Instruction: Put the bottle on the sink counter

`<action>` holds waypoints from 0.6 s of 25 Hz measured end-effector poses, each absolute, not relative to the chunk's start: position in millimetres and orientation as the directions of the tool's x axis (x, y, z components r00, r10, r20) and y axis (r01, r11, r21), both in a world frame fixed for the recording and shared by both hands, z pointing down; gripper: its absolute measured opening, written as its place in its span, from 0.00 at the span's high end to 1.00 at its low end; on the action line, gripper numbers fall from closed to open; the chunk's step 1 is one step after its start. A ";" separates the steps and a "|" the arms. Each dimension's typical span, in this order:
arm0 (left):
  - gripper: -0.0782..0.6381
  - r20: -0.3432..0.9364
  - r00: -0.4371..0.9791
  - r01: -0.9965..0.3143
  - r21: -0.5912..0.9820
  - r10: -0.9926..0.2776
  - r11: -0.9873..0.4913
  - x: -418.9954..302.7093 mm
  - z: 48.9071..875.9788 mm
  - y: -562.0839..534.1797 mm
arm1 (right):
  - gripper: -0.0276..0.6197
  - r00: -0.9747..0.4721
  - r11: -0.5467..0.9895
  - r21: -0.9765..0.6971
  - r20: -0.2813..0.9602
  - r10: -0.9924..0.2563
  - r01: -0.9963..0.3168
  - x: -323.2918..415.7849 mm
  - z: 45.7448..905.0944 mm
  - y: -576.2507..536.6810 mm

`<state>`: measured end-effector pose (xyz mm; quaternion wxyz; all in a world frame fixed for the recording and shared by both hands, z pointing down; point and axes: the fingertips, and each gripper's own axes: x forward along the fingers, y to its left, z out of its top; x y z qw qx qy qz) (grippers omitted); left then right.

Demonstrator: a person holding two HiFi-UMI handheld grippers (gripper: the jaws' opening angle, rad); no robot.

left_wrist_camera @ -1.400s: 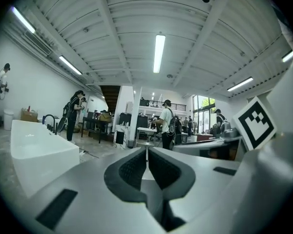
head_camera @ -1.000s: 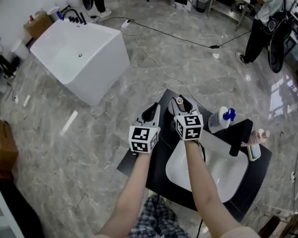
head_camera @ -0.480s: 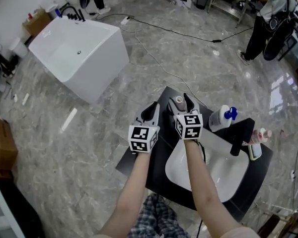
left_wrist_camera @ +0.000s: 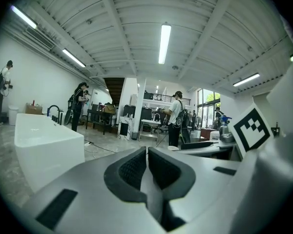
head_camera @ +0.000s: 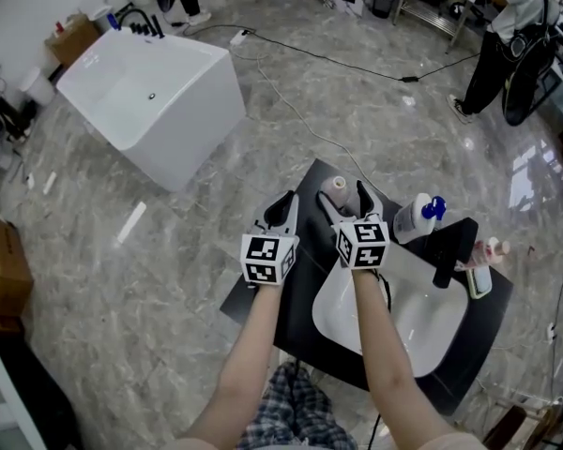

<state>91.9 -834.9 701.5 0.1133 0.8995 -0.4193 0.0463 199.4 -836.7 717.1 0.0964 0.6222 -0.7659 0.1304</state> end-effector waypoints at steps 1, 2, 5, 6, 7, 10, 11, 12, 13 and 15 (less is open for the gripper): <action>0.84 0.178 0.643 -0.766 0.164 -0.745 -0.622 87.7 694.4 -831.6 | 0.36 -0.209 0.195 -0.076 0.310 -0.928 -0.978 196.7 709.4 -831.5; 0.84 0.176 0.641 -0.768 0.162 -0.748 -0.620 82.4 685.5 -827.3 | 0.36 -0.211 0.199 -0.071 0.308 -0.928 -0.977 193.4 699.6 -825.0; 0.84 0.164 0.637 -0.771 0.154 -0.753 -0.619 68.8 648.5 -808.6 | 0.36 -0.205 0.196 -0.062 0.287 -0.936 -0.979 189.5 655.8 -798.8; 0.84 0.161 0.637 -0.771 0.152 -0.754 -0.619 64.1 634.3 -799.3 | 0.36 -0.199 0.189 -0.064 0.277 -0.940 -0.980 189.2 638.2 -787.1; 0.84 0.158 0.637 -0.771 0.154 -0.754 -0.619 58.7 619.8 -788.9 | 0.37 -0.194 0.183 -0.066 0.266 -0.944 -0.981 188.2 620.1 -774.3; 0.84 0.133 0.639 -0.768 0.167 -0.758 -0.618 39.5 575.7 -753.1 | 0.46 -0.180 0.171 -0.061 0.224 -0.958 -0.983 183.2 566.8 -732.9; 0.84 0.122 0.641 -0.766 0.167 -0.758 -0.621 32.7 561.5 -739.1 | 0.49 -0.172 0.163 -0.058 0.207 -0.963 -0.985 182.1 550.5 -717.2; 0.84 0.114 0.644 -0.763 0.164 -0.756 -0.625 26.3 548.1 -724.2 | 0.53 -0.160 0.152 -0.055 0.192 -0.968 -0.987 181.5 535.2 -700.3; 0.84 0.107 0.648 -0.760 0.162 -0.754 -0.630 20.5 535.6 -709.0 | 0.57 -0.148 0.141 -0.051 0.179 -0.973 -0.989 181.8 520.8 -682.7; 0.84 0.092 0.655 -0.753 0.166 -0.750 -0.637 11.1 512.7 -678.8 | 0.62 -0.124 0.121 -0.033 0.164 -0.979 -0.992 184.8 495.4 -647.1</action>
